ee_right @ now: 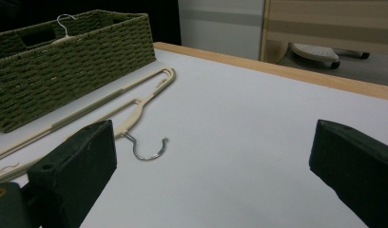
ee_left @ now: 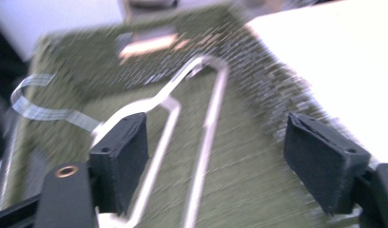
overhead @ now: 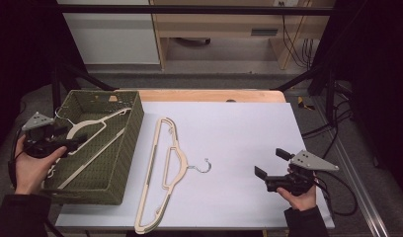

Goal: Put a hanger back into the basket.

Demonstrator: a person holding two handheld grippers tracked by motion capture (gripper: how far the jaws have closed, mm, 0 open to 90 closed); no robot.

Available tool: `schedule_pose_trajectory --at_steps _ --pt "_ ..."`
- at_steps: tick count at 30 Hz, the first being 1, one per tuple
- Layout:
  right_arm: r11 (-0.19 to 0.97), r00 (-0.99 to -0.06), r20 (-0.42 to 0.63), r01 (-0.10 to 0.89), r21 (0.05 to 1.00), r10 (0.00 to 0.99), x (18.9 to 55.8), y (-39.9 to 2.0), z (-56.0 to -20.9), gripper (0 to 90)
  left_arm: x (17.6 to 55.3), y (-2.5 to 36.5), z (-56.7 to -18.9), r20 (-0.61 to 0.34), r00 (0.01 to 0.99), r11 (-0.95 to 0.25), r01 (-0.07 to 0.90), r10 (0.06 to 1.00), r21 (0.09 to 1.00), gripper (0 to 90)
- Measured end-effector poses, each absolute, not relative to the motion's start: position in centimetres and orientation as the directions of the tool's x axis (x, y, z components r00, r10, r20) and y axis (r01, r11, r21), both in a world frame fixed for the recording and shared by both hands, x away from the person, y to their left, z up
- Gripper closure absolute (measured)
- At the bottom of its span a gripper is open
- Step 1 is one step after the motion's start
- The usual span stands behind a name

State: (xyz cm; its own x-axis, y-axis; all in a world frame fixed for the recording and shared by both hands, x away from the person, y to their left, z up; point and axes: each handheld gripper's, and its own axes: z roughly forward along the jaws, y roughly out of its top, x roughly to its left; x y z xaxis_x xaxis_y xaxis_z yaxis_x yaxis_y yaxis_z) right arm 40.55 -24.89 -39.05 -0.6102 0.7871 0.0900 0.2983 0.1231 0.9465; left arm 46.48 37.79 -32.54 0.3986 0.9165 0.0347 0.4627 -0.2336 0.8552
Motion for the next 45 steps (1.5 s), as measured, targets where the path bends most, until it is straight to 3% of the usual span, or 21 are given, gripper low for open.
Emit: schedule_pose_trajectory --at_steps 3,11,26,35,45 --pt "0.120 -0.618 0.092 0.292 0.949 0.781 40.5 -24.8 -39.0 2.7 45.3 35.0 -31.5 0.055 0.450 -0.253 0.393 0.891 0.884 13.9" --pt "0.120 -0.627 0.093 0.290 0.950 0.774 40.5 -24.6 -39.0 3.1 43.4 28.5 -32.0 0.030 0.564 -0.252 0.320 0.825 0.913 9.3" --pt "0.140 -0.640 0.087 0.295 0.945 0.764 40.6 -24.2 -39.3 3.5 43.3 20.0 -38.7 -0.008 0.686 -0.355 0.386 0.727 0.852 11.1" --pt "0.147 -0.646 0.094 0.308 0.940 0.757 40.7 -23.8 -39.6 3.5 44.9 17.3 -42.5 -0.005 0.709 -0.440 0.443 0.705 0.781 16.8" --pt "0.160 -0.658 0.090 0.310 0.937 0.748 40.7 -23.4 -39.8 4.0 45.7 15.4 -45.3 0.011 0.752 -0.558 0.480 0.659 0.677 35.7"
